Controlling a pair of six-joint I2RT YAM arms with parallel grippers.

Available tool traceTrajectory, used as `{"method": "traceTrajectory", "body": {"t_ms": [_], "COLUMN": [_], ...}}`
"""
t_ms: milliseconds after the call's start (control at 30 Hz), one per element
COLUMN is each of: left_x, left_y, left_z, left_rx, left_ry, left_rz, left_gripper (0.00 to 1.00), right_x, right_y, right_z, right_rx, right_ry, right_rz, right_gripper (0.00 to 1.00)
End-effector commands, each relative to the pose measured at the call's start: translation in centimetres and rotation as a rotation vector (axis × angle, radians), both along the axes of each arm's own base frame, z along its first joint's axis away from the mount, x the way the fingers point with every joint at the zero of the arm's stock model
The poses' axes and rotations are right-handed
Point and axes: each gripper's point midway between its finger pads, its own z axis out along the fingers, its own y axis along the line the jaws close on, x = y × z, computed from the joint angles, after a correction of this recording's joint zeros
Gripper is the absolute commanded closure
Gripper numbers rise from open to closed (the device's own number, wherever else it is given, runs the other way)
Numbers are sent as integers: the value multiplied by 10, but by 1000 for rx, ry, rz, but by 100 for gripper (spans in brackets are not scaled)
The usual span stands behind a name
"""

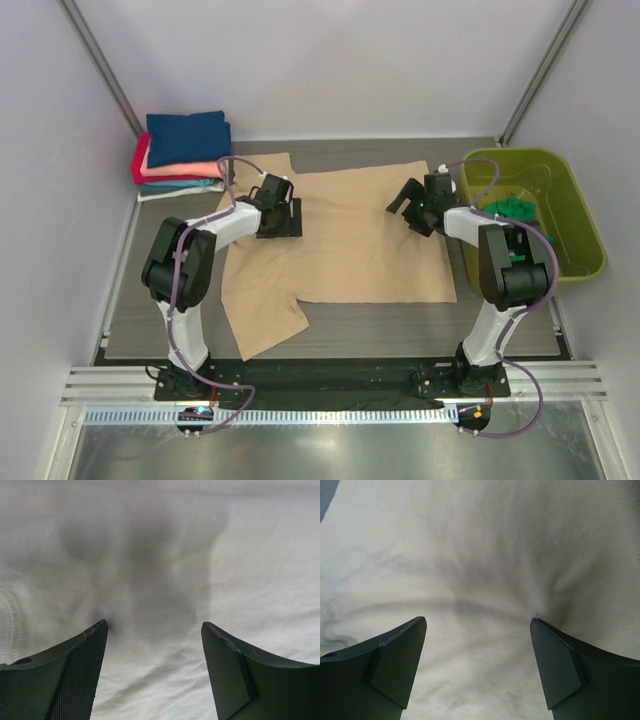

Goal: Fold and stack the t-shirts
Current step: Flatten the tshirt out

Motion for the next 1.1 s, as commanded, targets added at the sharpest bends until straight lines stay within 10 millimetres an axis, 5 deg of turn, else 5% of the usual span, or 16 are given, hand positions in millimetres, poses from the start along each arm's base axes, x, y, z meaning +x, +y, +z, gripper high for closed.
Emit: {"method": "traceTrajectory", "body": {"t_ms": [0,67,200,300,333,400,433,533,600,667,833,1067], "left_x": [3,-4,-20,-55,-69,-105,-120,-174,-198,-225,-267,-291], "left_y": [-12,-6,27,52,63,75,80,87,81,75,77,76], "left_z": [23,39,127,139,161,139,147,111,93,70,25,-3], "left_rx": [-36,-29,-10,8,-18,-33,-75,-138,-183,-236,-226,-176], "left_ry": [-25,-39,-212,-218,-275,-213,-240,-160,-112,-54,43,107], "left_rz": [-38,-26,77,159,196,253,277,337,346,378,472,439], "left_gripper": [24,24,24,24,24,25,26,28,29,31,37,41], "right_x": [-35,-26,-14,-11,-8,-6,-9,-20,-30,-44,-85,-117], "right_y": [-31,-29,-5,3,6,11,11,16,23,24,28,22], "right_z": [-35,-28,-9,5,19,36,40,65,86,85,93,101], "right_rx": [-143,-144,-79,-90,-96,-119,-134,-172,-174,-183,-149,-127], "right_ry": [167,161,109,96,73,40,45,8,-37,-35,-57,-82], "right_rz": [-34,-25,77,127,142,170,178,193,200,199,200,195], "right_gripper": [8,8,8,8,8,8,8,7,7,7,7,6]}}
